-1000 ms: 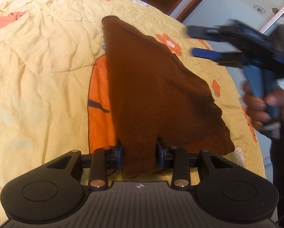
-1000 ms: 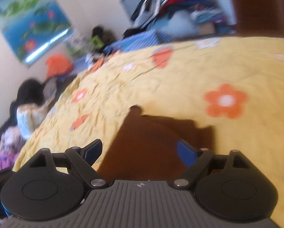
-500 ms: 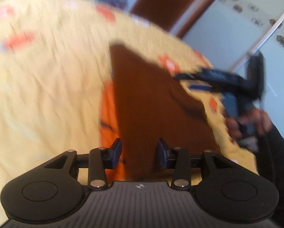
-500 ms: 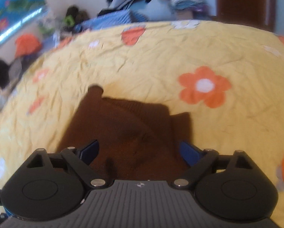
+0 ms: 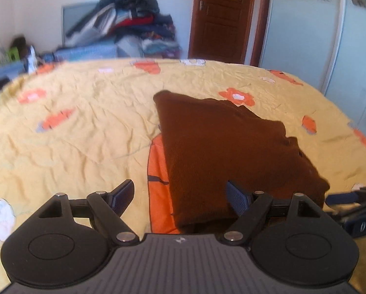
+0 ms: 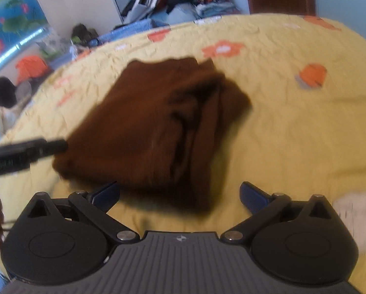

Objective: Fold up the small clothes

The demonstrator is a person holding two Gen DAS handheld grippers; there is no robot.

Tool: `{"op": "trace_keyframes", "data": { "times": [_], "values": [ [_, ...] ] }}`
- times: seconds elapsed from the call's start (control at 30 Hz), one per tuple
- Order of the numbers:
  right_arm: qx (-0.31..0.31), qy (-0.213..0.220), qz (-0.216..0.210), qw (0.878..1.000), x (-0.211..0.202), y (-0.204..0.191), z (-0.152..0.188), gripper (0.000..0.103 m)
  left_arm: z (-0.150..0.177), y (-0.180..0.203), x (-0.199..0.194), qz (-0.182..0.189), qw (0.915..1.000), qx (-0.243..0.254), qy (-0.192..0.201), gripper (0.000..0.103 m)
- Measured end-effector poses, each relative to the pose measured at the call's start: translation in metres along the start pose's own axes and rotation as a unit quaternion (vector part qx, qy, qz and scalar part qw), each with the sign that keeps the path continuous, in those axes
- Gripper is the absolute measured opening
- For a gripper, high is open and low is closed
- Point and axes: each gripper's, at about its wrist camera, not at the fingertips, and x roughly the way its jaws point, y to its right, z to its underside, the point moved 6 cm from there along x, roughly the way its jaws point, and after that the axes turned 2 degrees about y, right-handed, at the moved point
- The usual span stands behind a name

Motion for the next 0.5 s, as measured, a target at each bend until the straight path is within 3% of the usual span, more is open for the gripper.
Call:
{"op": "trace_keyframes", "data": {
  "times": [0.13, 0.3, 0.37, 0.5],
  "values": [
    [-0.022, 0.011, 0.037, 0.999, 0.001, -0.013, 0.015, 0.103, 0.023, 0.011, 0.004, 0.005, 0.9991, 0.005, -0.042, 0.082],
    [-0.046, 0.016, 0.111, 0.993, 0.016, -0.028, 0.018, 0.103, 0.053, 0.015, 0.012, -0.031, 0.9962, 0.007, -0.081, 0.083],
    [-0.066, 0.021, 0.136, 0.988, 0.022, -0.034, 0.021, 0.103, 0.057, 0.015, 0.012, -0.041, 0.9964, 0.014, -0.072, 0.09],
    [-0.054, 0.041, 0.141, 0.988, 0.021, -0.033, 0.023, 0.103, 0.056, 0.01, 0.014, -0.039, 0.996, 0.019, -0.078, 0.101]
  ]
}}
